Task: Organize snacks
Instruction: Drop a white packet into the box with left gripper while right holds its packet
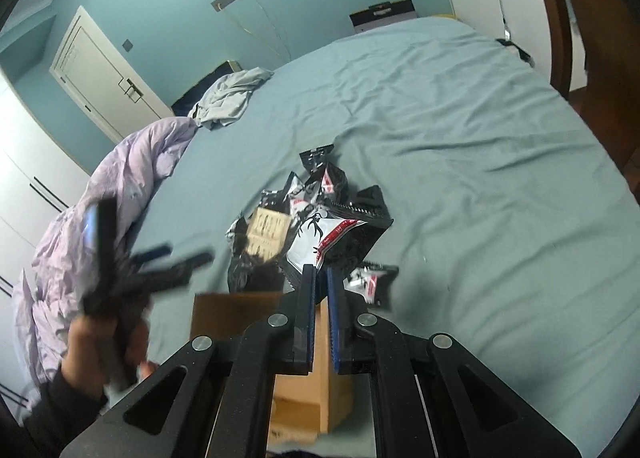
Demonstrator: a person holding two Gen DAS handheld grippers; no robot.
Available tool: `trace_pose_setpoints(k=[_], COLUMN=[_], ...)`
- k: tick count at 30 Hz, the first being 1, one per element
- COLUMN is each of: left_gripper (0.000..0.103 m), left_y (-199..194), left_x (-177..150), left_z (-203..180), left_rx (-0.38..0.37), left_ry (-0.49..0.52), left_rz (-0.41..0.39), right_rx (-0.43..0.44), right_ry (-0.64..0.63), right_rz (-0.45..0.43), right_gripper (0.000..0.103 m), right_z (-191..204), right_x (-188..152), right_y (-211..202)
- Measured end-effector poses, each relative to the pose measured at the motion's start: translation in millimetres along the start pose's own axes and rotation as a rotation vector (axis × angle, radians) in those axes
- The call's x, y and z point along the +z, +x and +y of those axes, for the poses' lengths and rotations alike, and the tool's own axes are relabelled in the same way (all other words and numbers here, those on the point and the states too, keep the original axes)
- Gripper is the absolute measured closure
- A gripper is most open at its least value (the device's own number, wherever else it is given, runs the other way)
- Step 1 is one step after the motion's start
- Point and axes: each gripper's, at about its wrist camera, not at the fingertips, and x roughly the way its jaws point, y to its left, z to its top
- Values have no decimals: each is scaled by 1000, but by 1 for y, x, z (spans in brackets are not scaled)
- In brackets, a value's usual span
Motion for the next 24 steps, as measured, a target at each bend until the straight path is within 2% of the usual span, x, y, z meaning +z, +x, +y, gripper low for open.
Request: trace_pose_setpoints(k=[3, 6, 9, 11, 14, 15, 16, 21, 24], left_gripper=[0, 1, 18, 22, 40, 50, 67, 71, 72], left_y=[28, 55, 79, 90, 98, 97, 96, 87, 67], left_x=[18, 27, 28, 25, 22, 21, 20, 12, 9], left_z=[10, 12, 12, 15, 23, 25, 27, 37, 37], left_rx=[27, 43, 41, 4, -97, -109, -107, -136, -116], left_ry=[-33, -34, -23, -40, -90, -104, -116, -149, -145], left_rz=[28, 63, 124, 150, 170, 165, 158, 125, 82], right_rx=[10, 64, 85, 69, 76, 67, 57, 43, 27], right_ry=[-16, -16, -38, -68, -61, -61, -63, -81, -103], right_rz=[-6, 9, 30, 35, 51, 53, 54, 41, 36], right_gripper=[99, 99, 99, 99, 99, 99, 99, 99, 99], right_z=[7, 12, 16, 21, 22, 21, 23, 31, 36], right_x=[-14, -26, -31, -30, -24, -24, -23, -23, -27], right_y=[-7, -10, -5, 0, 9, 11, 14, 15, 13])
